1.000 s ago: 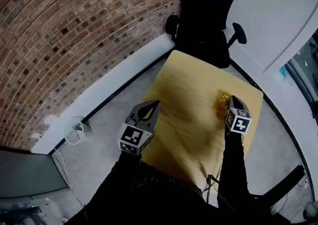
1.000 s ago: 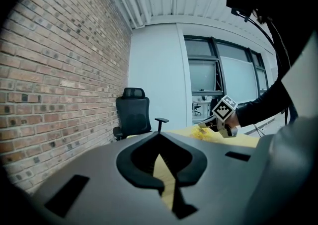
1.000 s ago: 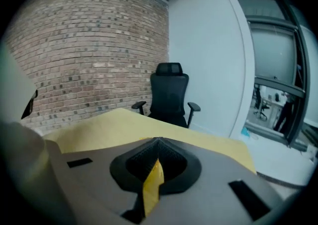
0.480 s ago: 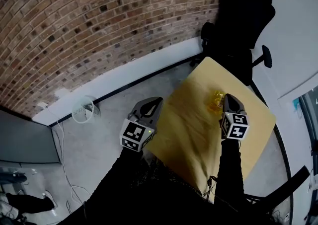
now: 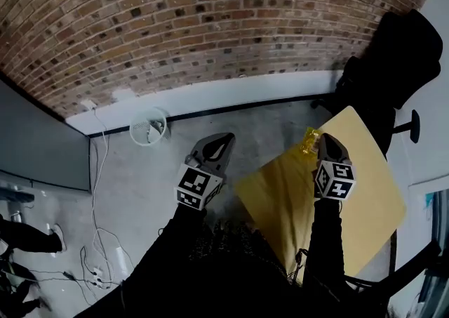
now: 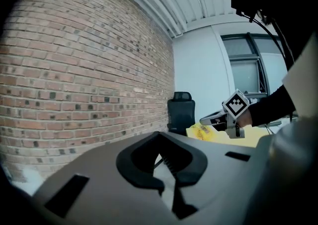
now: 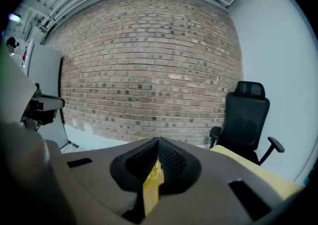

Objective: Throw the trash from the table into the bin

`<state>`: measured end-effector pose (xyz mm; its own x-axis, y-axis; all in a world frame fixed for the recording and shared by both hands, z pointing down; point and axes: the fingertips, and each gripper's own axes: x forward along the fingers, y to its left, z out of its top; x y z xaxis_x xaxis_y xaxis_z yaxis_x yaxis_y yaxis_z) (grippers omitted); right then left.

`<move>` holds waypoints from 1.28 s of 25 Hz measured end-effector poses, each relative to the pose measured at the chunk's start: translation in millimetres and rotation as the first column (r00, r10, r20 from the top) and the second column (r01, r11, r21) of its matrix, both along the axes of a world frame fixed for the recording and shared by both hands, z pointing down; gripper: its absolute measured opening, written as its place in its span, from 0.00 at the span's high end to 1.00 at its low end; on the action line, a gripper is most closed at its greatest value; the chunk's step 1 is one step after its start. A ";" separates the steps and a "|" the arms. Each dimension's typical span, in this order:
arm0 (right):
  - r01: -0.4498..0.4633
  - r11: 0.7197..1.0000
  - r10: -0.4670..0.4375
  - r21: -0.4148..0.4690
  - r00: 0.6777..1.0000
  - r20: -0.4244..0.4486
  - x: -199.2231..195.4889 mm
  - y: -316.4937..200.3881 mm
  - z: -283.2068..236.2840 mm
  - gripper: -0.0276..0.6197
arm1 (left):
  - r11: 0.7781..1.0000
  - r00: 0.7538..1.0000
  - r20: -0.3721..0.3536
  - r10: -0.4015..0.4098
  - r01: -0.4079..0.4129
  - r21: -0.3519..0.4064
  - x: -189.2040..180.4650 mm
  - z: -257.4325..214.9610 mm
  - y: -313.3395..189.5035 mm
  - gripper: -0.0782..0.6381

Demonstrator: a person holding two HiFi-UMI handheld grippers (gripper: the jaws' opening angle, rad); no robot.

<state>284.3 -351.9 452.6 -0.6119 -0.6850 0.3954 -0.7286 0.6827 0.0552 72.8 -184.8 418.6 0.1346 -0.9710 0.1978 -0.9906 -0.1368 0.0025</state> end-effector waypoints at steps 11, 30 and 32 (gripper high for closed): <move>0.207 0.978 -0.206 -0.006 0.978 0.025 -209.1 34.9 -4.8 0.94 | 0.982 0.981 -0.021 -0.191 0.190 -0.013 -156.2 6.9 63.3 0.88; 0.526 0.851 -0.525 0.008 0.848 0.078 -530.4 172.5 7.2 0.94 | 0.893 0.893 0.006 -0.450 0.450 -0.028 -391.3 16.7 207.9 0.88; 0.549 0.836 -0.547 0.002 0.833 0.083 -548.1 182.7 11.1 0.94 | 0.878 0.879 0.001 -0.477 0.477 -0.033 -403.4 21.0 217.0 0.88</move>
